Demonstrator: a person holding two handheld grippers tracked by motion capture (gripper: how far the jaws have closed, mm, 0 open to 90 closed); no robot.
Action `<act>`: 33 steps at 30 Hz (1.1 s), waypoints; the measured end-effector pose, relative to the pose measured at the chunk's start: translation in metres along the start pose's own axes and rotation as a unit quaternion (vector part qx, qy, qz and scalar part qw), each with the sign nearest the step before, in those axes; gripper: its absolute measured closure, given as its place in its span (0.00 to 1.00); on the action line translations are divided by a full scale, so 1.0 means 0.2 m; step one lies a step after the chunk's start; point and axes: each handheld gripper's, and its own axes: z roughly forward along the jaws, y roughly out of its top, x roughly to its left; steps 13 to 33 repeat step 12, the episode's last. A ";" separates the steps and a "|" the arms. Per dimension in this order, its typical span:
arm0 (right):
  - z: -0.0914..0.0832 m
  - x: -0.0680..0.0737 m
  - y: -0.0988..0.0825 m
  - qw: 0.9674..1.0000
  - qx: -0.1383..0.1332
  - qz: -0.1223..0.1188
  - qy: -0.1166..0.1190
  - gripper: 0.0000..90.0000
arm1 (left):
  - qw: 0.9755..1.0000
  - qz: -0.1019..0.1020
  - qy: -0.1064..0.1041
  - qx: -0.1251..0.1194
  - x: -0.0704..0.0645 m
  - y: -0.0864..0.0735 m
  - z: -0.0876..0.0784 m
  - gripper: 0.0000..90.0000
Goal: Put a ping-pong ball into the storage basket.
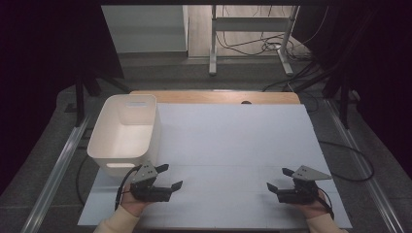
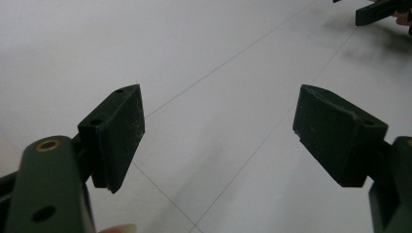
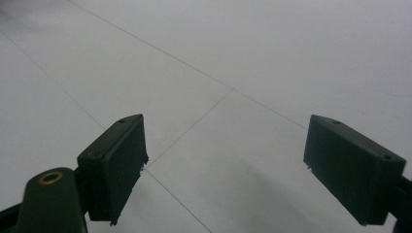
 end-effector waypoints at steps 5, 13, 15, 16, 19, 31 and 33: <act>0.00 0.00 0.00 1.000 0.002 -0.004 0.005 0.18 | 1.000 0.003 0.000 0.008 0.01 0.00 0.02 0.22; -0.01 0.01 0.00 1.000 -0.001 -0.008 0.010 0.18 | 1.000 -0.005 0.001 0.010 0.02 -0.01 0.01 0.22; -0.01 0.01 0.00 1.000 -0.001 -0.008 0.010 0.18 | 1.000 -0.005 0.001 0.010 0.02 -0.01 0.01 0.22; -0.01 0.01 0.00 1.000 -0.001 -0.008 0.010 0.18 | 1.000 -0.005 0.001 0.010 0.02 -0.01 0.01 0.22; -0.01 0.01 0.00 1.000 -0.001 -0.008 0.010 0.18 | 1.000 -0.005 0.001 0.010 0.02 -0.01 0.01 0.22; -0.01 0.01 0.00 1.000 -0.001 -0.008 0.010 0.18 | 1.000 -0.005 0.001 0.010 0.02 -0.01 0.01 0.22; -0.01 0.01 0.00 1.000 -0.001 -0.008 0.010 0.18 | 1.000 -0.005 0.001 0.010 0.02 -0.01 0.01 0.22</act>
